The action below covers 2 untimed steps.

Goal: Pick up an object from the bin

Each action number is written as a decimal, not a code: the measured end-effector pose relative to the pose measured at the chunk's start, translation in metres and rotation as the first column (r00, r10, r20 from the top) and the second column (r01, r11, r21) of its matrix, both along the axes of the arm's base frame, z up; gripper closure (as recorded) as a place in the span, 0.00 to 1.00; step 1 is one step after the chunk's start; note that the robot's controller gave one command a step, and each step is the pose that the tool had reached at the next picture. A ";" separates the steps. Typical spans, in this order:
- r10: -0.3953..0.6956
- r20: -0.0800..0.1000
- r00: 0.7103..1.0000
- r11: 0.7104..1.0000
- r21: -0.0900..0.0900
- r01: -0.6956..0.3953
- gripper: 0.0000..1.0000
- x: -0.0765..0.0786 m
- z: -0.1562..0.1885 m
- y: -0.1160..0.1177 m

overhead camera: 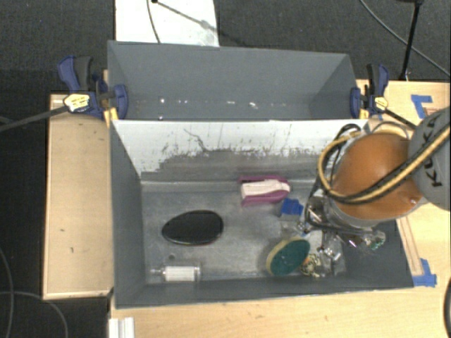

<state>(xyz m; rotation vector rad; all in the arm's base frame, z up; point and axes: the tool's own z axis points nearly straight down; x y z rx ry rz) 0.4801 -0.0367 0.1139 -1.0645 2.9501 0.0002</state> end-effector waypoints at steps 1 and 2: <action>0.118 0.000 0.993 0.993 -0.001 -0.118 0.00 0.009 -0.043 0.026; 0.238 -0.002 0.971 0.971 -0.002 -0.238 0.00 0.005 -0.043 0.059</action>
Offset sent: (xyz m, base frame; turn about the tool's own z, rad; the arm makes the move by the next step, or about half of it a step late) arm 0.0070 0.0254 -0.0439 -0.1224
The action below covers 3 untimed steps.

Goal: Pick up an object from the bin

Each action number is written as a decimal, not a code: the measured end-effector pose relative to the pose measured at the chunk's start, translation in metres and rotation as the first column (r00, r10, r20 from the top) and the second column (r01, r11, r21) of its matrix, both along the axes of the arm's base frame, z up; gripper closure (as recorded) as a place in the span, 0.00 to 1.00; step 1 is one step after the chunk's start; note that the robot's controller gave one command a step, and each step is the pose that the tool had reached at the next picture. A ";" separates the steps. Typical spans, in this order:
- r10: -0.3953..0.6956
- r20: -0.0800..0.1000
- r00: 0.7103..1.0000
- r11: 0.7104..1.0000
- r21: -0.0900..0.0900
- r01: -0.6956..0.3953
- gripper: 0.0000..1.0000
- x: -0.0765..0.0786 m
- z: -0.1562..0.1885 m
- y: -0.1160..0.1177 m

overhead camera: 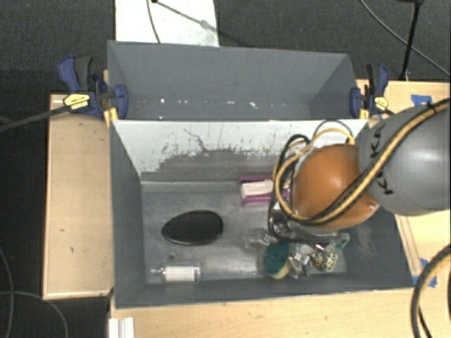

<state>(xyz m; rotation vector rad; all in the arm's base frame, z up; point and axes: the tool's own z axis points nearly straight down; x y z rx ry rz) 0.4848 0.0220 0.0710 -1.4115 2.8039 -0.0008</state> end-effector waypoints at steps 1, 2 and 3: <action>0.003 -0.003 1.000 1.000 0.000 -0.003 1.00 -0.001 -0.001 -0.001; -0.005 0.006 1.000 1.000 0.000 0.005 1.00 0.001 0.077 0.000; -0.015 0.002 1.000 1.000 0.001 0.015 1.00 0.002 0.096 0.000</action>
Offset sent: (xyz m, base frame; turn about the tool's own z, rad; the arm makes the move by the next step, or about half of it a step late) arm 0.0000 0.0000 0.0000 0.0000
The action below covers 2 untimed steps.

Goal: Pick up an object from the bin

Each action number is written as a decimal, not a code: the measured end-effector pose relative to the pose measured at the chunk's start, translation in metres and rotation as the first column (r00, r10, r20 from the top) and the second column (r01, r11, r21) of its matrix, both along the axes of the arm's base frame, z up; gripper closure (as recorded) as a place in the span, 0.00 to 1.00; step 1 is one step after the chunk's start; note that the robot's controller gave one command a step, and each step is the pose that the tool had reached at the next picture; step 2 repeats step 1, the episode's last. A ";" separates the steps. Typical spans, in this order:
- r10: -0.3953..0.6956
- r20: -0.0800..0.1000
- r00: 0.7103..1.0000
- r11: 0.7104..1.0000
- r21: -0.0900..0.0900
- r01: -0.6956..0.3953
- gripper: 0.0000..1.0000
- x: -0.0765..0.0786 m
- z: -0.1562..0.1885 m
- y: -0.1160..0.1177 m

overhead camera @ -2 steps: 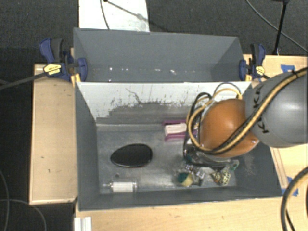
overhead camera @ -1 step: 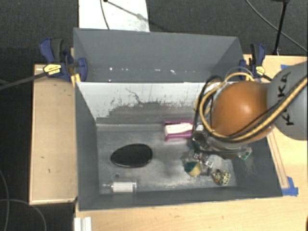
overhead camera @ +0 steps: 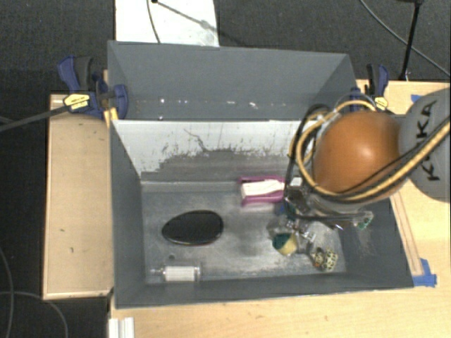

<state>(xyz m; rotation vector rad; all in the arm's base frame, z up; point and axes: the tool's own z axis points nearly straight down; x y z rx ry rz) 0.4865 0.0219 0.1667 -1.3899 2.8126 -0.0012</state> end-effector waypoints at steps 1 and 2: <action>-0.011 0.001 1.000 1.000 0.000 0.011 1.00 0.001 0.029 0.000; -0.011 0.001 1.000 1.000 0.000 0.011 1.00 0.001 0.029 0.000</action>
Offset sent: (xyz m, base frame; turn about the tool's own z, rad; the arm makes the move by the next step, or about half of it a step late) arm -0.0001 0.0002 0.0276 0.0000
